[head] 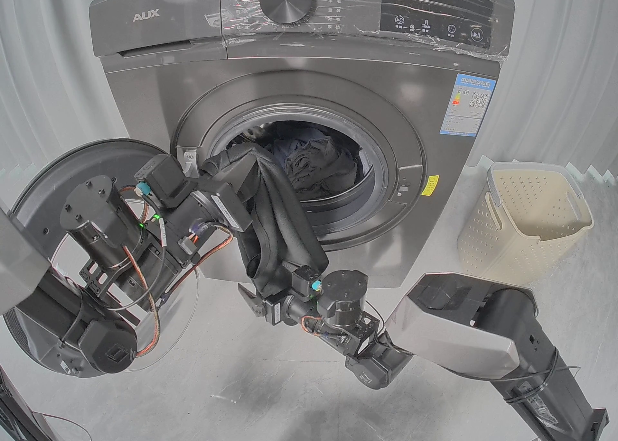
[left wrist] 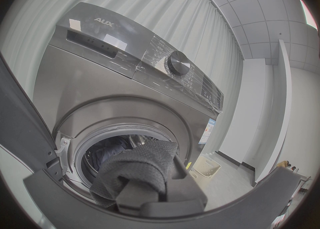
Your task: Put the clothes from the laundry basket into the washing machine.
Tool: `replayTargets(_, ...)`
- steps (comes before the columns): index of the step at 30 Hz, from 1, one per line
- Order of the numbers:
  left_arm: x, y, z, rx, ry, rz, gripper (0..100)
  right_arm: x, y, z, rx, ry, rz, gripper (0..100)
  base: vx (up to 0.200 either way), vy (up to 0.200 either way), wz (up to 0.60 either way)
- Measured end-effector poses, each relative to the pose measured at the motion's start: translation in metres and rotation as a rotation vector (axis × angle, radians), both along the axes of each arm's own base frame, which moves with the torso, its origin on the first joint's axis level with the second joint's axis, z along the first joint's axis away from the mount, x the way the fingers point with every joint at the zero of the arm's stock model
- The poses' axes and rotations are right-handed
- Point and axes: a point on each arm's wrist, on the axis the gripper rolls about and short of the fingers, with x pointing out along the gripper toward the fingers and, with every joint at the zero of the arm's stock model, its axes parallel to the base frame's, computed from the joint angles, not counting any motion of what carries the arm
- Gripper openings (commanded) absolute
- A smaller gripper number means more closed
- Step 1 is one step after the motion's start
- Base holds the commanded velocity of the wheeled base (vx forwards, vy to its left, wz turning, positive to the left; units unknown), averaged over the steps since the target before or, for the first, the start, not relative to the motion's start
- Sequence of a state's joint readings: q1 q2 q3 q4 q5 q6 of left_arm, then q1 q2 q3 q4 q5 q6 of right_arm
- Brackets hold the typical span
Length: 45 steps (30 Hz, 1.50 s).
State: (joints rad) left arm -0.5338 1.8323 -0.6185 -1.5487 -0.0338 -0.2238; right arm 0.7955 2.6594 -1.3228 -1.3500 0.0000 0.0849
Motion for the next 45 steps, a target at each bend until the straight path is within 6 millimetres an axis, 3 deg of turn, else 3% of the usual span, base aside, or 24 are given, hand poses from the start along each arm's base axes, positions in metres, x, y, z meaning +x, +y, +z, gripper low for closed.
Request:
replayTargets(5,0.0,0.0,0.0,0.001,0.001,-0.002,0,0.025,-0.014,-0.001,0.017,0.0,-0.091,100,0.0,0.0,0.0)
replayTargets(13,0.0,0.0,-0.001,0.001,0.002,0.0,0,0.03,-0.018,-0.002,0.037,-0.002,-0.113,100,0.0,0.0,0.0)
replayTargets(14,0.0,0.001,-0.001,0.001,0.002,0.0,0,0.03,-0.018,-0.002,0.039,-0.002,-0.114,0,0.0,0.0,0.0)
replayTargets(23,0.001,0.001,0.0,0.001,0.001,0.002,0,0.021,-0.027,0.0,0.034,0.031,-0.127,0,0.0,0.0,0.0)
replayTargets(33,0.003,0.004,0.001,-0.001,-0.004,0.013,0,0.001,-0.049,0.015,0.011,0.071,-0.126,0,0.0,0.0,0.0)
replayTargets(39,0.005,0.007,0.001,-0.002,-0.006,0.023,0,-0.023,-0.088,0.032,-0.057,0.117,-0.083,0,0.0,0.0,0.0)
replayTargets(45,0.007,0.011,0.002,-0.002,-0.008,0.037,0,-0.025,-0.143,0.058,-0.076,0.101,-0.073,0,0.0,0.0,0.0)
